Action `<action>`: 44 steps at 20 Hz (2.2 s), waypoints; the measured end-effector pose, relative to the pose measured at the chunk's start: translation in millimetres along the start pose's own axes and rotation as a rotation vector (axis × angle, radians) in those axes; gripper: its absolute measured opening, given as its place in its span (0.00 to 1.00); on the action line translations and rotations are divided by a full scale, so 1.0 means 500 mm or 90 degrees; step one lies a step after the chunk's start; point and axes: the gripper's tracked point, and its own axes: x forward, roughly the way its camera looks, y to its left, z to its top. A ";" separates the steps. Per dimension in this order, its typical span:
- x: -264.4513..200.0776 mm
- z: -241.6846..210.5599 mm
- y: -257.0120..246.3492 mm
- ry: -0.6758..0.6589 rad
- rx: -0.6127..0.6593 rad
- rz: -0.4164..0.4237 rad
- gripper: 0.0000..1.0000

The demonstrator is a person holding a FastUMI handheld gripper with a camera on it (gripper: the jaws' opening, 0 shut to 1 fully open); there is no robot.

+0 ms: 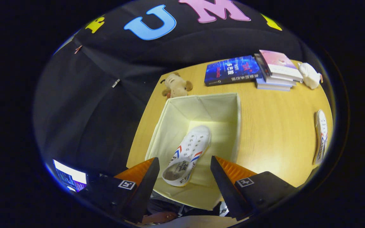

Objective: Open the storage box then place both shoes into the box .Put the left shoe in first, then the right shoe, with the right side of both shoes facing outward in a uniform manner.

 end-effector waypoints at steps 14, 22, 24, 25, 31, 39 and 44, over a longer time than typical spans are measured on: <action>-0.290 0.009 -0.624 -0.070 -0.016 -0.266 0.99; -0.285 -0.088 -0.914 0.009 0.057 -0.365 0.99; -0.272 -0.110 -0.968 0.037 0.065 -0.387 0.99; -0.263 -0.117 -0.978 0.046 0.071 -0.391 0.99; -0.198 -0.134 -1.018 0.077 0.095 -0.369 0.98; -0.173 -0.131 -0.994 0.066 0.144 -0.307 0.25; -0.183 -0.124 -0.976 0.050 0.179 -0.283 0.08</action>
